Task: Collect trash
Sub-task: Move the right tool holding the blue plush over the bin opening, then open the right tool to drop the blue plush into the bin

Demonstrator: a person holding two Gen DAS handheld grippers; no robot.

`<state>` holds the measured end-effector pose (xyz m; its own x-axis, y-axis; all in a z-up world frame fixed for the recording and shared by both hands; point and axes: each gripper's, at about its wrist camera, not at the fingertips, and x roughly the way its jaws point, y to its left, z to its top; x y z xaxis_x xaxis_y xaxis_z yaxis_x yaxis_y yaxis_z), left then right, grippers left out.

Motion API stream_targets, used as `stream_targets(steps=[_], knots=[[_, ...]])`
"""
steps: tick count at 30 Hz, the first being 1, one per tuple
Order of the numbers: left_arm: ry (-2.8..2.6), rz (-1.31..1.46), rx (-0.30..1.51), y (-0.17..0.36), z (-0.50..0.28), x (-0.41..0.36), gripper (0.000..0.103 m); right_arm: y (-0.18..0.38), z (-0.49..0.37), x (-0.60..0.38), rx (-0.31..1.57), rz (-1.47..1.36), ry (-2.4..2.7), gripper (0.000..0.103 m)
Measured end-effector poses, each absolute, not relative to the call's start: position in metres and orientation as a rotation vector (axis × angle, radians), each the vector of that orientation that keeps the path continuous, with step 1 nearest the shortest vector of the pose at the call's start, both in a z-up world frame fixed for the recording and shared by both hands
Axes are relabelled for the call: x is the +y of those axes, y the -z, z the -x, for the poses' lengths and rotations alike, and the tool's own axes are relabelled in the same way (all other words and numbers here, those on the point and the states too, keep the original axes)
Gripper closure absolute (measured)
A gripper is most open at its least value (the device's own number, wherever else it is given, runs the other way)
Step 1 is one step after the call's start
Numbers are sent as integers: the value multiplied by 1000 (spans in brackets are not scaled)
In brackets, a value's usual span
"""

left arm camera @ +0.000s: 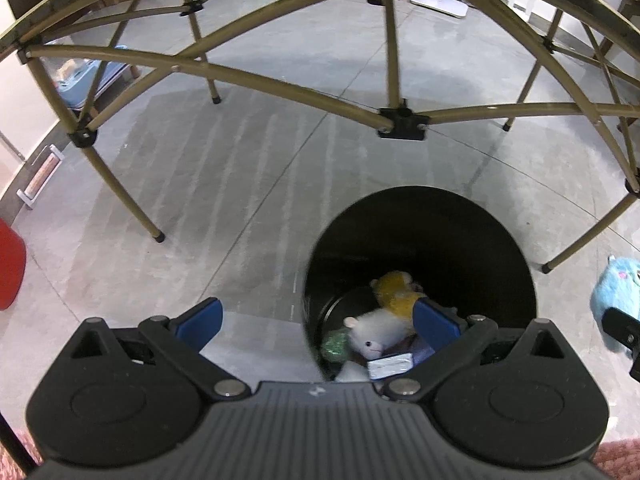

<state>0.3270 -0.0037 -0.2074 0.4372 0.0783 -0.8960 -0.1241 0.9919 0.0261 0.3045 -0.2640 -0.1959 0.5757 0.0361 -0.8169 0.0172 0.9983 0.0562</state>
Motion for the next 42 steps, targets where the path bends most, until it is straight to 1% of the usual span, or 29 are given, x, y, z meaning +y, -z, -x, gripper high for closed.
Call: stream_targets(steps=[11, 27, 42], knots=[[-179, 68, 1124, 212, -320, 32, 0, 203, -302, -242, 1001, -43, -85, 35], [-207, 106, 1129, 212, -313, 60, 0, 200, -311, -198, 997, -22, -168, 35], [-253, 147, 1148, 212, -305, 88, 0, 219, -328, -138, 1039, 18, -231, 35]])
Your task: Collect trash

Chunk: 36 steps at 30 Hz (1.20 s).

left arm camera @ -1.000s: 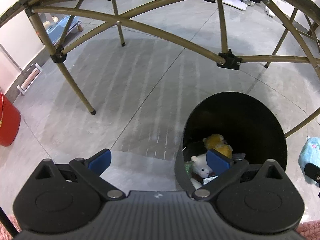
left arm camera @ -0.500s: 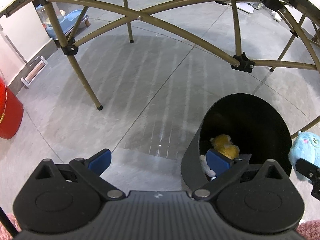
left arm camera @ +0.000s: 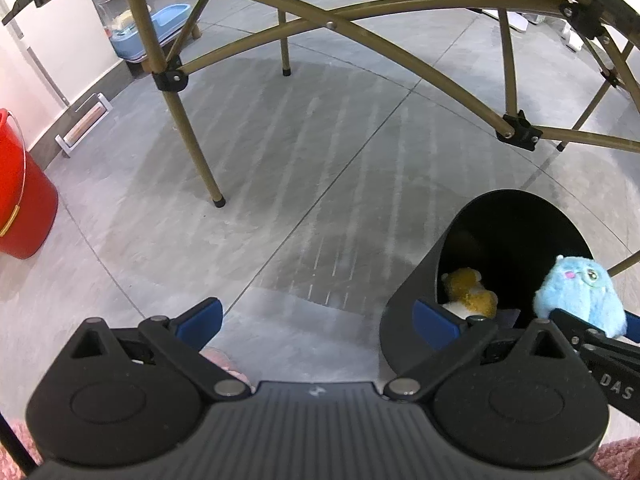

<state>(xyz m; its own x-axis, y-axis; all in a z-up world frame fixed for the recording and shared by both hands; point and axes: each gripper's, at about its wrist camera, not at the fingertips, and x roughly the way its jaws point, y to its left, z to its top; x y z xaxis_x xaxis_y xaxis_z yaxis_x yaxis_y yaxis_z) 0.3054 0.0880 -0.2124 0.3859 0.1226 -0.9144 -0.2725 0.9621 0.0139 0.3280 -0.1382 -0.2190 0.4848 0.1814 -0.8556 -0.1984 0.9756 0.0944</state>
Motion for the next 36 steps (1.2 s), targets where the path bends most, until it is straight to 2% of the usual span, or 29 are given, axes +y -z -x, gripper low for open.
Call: stream_targets(steps=[6, 9, 11, 13, 23, 30, 32, 36], knots=[[-255, 148, 1155, 214, -305, 90, 0, 228, -332, -127, 1058, 30, -219, 35], [-254, 149, 1155, 214, -305, 91, 0, 231, -334, -124, 1071, 38, -219, 31], [-253, 150, 1155, 214, -305, 92, 0, 234, -336, -125, 1084, 41, -206, 15], [-251, 151, 1155, 214, -305, 92, 0, 235, -338, -125, 1088, 52, -185, 10], [-217, 158, 1102, 193, -295, 83, 0, 226, -332, -134, 1063, 57, -174, 8], [-177, 147, 998, 148, -269, 70, 0, 185, -302, -159, 985, 45, -166, 7], [-158, 124, 962, 132, -257, 63, 0, 171, -290, -166, 960, 44, -166, 2], [-130, 103, 925, 107, -233, 53, 0, 142, -262, -177, 913, 59, -171, 0]])
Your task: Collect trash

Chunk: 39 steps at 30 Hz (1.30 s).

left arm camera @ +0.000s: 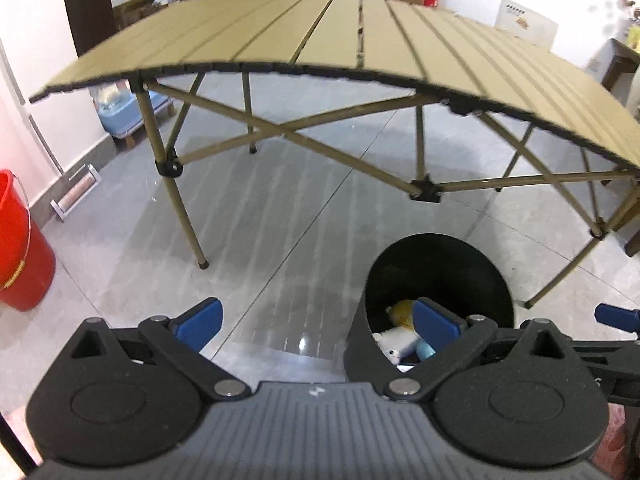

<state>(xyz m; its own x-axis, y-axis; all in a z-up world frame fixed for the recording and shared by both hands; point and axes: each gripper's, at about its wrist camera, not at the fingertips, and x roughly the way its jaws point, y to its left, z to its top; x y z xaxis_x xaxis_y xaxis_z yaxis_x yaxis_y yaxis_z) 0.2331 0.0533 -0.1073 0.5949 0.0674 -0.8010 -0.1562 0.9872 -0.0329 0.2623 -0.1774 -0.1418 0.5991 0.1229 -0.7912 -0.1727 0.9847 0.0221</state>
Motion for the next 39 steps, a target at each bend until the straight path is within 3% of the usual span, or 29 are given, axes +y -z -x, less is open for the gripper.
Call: stream_targets(steps=[20, 39], knots=[[-38, 34, 864, 54, -124, 32, 0, 49, -141, -211, 794, 24, -184, 0], [-28, 15, 833, 36, -93, 27, 0, 25, -108, -211, 760, 9, -193, 0]])
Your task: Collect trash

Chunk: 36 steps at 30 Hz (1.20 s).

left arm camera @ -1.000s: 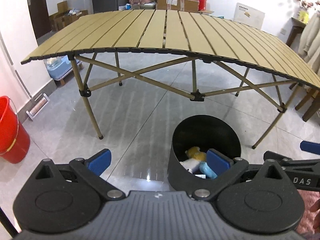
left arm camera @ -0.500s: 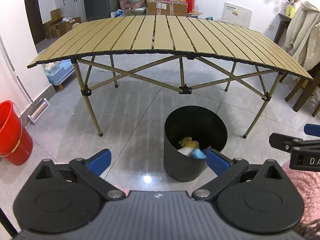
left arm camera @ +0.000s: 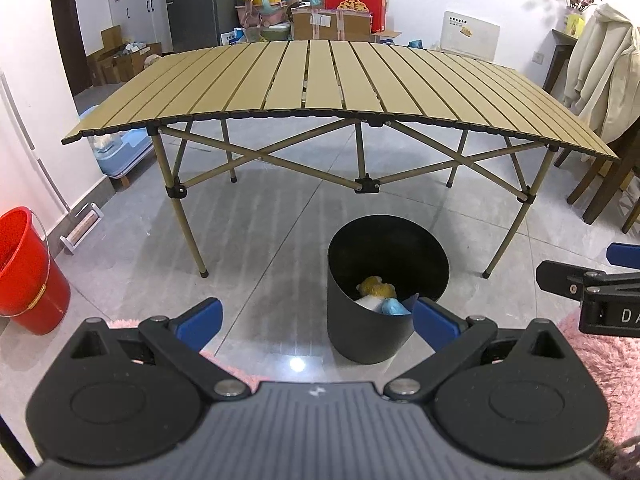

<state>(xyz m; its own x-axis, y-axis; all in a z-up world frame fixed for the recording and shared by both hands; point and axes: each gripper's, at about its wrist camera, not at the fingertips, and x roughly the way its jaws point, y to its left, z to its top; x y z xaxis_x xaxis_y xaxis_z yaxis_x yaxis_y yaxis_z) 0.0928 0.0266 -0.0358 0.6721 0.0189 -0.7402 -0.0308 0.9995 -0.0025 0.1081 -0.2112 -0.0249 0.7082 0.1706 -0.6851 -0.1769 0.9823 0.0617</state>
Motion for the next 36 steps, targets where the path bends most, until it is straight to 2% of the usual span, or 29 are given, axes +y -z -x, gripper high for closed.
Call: stream_targets(steps=[36], knots=[[-26, 15, 823, 34, -92, 24, 0, 21, -105, -210, 749, 16, -193, 0]])
